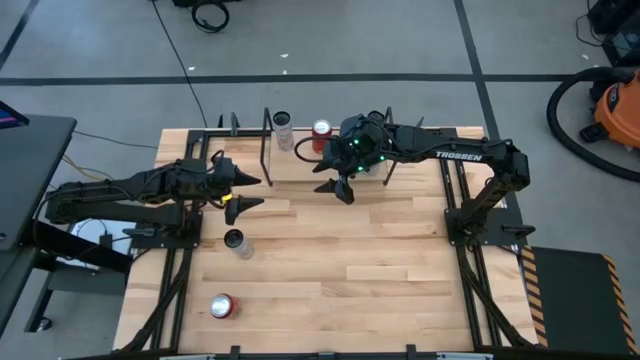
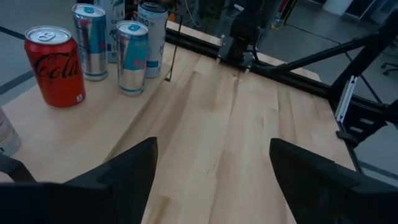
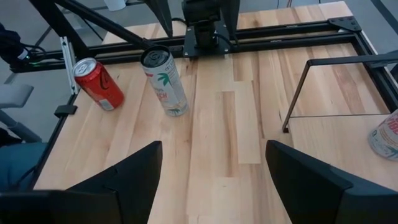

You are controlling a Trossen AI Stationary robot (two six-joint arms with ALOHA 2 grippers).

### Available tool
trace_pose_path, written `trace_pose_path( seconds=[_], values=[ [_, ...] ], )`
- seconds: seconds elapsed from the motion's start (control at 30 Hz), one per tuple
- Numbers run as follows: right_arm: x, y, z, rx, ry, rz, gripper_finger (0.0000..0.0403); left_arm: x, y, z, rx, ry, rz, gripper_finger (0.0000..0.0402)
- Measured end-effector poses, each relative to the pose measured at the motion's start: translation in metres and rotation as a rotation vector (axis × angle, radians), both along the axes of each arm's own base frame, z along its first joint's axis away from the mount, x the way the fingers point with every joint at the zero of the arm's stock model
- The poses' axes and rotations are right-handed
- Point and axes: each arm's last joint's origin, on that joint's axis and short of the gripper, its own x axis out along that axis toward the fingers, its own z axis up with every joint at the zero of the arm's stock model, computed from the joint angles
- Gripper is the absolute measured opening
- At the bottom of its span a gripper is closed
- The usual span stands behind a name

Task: Place canned beverage on shelf
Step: Put the red soda can on the shelf aligned with other red soda can

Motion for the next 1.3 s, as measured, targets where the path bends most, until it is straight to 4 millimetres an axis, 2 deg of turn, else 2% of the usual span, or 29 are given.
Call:
trace_pose_path(
  seconds=[0.47,0.83,1.3],
  values=[
    [0.0001,0.0,-0.0001,-0.036,-0.006,0.023,0.0295,0.0001,0.0013,0.0009,0.041,-0.004,0.033,0.0313],
    [0.0003,-0.0001,0.0,-0.036,-0.009,0.023,0.0295,-0.0006,0.0001,-0.0016,-0.139,-0.005,0.057,0.0315],
    [0.0003,-0.0001,0.0001,-0.037,-0.01,0.023,0.0295,-0.0003,0.0008,-0.0005,-0.136,-0.018,0.071,0.0314]
  ],
)
